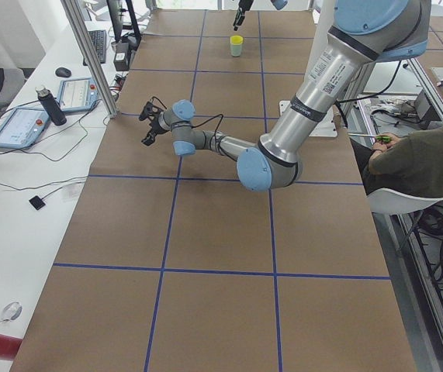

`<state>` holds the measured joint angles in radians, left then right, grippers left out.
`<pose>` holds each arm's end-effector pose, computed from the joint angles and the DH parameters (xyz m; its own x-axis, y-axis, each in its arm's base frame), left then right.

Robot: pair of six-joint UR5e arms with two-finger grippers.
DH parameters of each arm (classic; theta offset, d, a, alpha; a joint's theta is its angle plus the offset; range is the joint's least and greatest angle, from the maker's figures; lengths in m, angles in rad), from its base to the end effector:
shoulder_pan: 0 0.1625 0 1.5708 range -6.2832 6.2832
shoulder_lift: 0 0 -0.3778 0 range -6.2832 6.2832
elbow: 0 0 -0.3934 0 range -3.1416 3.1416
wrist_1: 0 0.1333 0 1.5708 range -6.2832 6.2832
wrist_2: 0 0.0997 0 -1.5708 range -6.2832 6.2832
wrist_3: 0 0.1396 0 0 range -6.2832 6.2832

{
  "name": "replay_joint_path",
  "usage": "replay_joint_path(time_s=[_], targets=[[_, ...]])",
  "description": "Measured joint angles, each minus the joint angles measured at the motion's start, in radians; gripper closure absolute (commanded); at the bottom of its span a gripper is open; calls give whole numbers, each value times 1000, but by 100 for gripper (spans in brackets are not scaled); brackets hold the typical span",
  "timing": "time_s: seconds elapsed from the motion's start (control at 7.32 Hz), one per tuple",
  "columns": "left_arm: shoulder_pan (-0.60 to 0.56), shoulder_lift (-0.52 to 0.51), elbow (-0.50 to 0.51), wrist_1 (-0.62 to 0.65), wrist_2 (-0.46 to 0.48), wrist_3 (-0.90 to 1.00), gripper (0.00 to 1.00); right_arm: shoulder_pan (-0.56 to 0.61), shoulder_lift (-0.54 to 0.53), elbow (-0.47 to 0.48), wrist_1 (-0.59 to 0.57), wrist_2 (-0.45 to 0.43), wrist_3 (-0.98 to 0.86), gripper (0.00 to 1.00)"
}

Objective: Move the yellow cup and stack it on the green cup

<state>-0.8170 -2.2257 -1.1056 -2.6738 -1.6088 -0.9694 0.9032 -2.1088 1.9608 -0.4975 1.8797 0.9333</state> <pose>0.4391 -0.6548 0.3304 0.5530 0.2370 -0.7988 0.4738 0.6991 0.5355 -0.1526 -0.3403 0.5453 0.6551 -0.0849 0.7508 -0.2587 0.9084 0.3285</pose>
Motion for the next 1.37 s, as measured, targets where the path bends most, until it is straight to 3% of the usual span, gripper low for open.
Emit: replay_joint_path(time_s=[0.41, 0.68, 0.96, 1.37], targets=[[-69, 24, 6, 35, -103, 38, 1, 45, 122, -95, -10, 81, -1, 0], [-165, 22, 3, 158, -220, 136, 1, 115, 244, -167, -91, 110, -14, 0], [-293, 21, -8, 321, -361, 315, 1, 199, 363, -184, -275, 169, -106, 0], [-440, 19, -44, 679, -524, 525, 1, 341, 562, -207, -689, 195, -358, 0]])
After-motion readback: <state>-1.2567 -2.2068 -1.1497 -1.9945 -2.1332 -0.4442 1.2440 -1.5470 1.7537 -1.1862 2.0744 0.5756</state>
